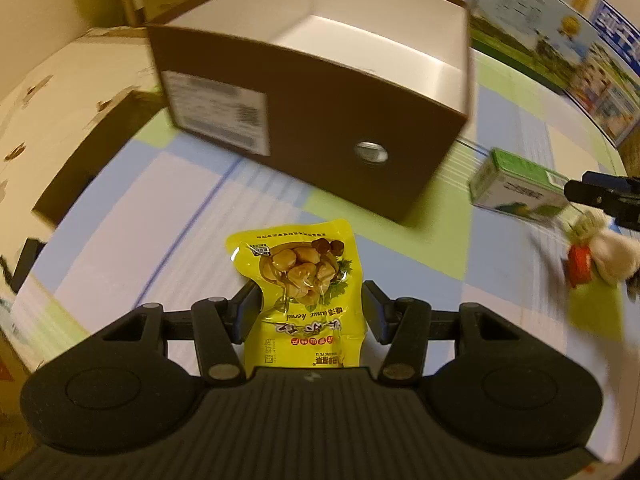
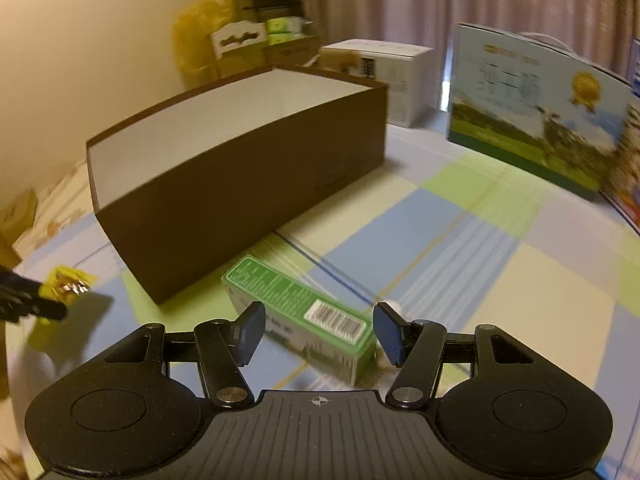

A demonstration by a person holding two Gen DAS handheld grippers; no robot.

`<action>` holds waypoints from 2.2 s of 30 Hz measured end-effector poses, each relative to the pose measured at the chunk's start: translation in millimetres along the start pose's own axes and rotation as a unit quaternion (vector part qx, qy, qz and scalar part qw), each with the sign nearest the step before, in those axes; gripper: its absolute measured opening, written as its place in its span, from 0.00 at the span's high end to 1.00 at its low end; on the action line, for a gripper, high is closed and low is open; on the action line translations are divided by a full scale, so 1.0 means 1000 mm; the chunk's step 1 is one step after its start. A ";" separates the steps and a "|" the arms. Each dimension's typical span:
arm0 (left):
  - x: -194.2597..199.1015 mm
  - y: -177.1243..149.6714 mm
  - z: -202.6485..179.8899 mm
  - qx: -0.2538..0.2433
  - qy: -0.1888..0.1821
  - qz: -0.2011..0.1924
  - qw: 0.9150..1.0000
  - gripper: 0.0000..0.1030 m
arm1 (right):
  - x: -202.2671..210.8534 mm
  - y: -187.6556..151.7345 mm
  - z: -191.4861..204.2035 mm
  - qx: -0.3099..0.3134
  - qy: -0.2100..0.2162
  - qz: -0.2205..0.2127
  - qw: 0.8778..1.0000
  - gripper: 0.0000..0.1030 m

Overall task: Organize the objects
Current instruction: 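Grasp the yellow snack pouch with left tool while right tool grasps green box, then carry pouch and green box into the brown box and release both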

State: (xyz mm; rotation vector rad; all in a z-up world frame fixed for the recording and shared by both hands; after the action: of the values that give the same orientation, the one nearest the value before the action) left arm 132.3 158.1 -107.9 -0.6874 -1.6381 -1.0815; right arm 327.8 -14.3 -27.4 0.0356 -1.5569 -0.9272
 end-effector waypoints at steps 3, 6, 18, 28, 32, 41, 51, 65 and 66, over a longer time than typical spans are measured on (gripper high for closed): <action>0.002 0.000 0.012 0.015 0.005 -0.003 1.000 0.52 | -0.013 0.005 -0.003 0.032 0.019 0.011 0.999 0.45; 0.003 0.000 0.021 0.024 0.009 -0.003 1.000 0.52 | -0.023 0.008 -0.002 0.072 0.017 0.022 0.997 0.45; -0.001 0.007 0.027 0.025 0.003 0.002 1.000 0.52 | -0.053 0.009 0.037 0.101 0.030 0.130 0.986 0.73; -0.006 0.015 0.029 0.018 -0.005 0.006 1.000 0.51 | -0.068 0.006 0.057 0.039 -0.002 0.144 0.989 0.73; -0.004 0.017 0.031 0.015 -0.008 0.006 1.000 0.51 | -0.062 0.002 0.059 0.008 -0.007 0.142 0.990 0.74; 0.021 0.027 0.036 -0.001 -0.022 -0.017 1.000 0.52 | -0.013 0.009 0.063 -0.078 -0.019 0.112 0.990 0.74; 0.069 0.054 0.036 -0.055 -0.046 -0.058 0.996 0.51 | 0.059 0.045 0.107 -0.127 0.002 0.029 0.992 0.74; 0.101 0.126 0.022 -0.137 -0.091 -0.119 0.979 0.51 | 0.047 0.125 0.151 -0.154 0.010 -0.031 0.988 0.74; 0.100 0.132 0.021 -0.140 -0.093 -0.121 0.978 0.51 | 0.042 0.128 0.149 -0.156 0.004 -0.031 0.987 0.74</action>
State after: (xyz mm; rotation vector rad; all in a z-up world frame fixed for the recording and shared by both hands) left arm 202.1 227.5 27.2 -0.8054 -1.7791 -1.4813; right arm 252.4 128.4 92.3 -0.1348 -1.3934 -1.2109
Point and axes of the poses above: each gripper's, at about its wrist camera, not at the fingertips, and x roughly against the way its jaws point, z to its left, y to its top, the point moved 3 cm from there along -x, roughly the way its jaws point, and after that the axes turned 11 degrees about z, right-handed, at the moved point
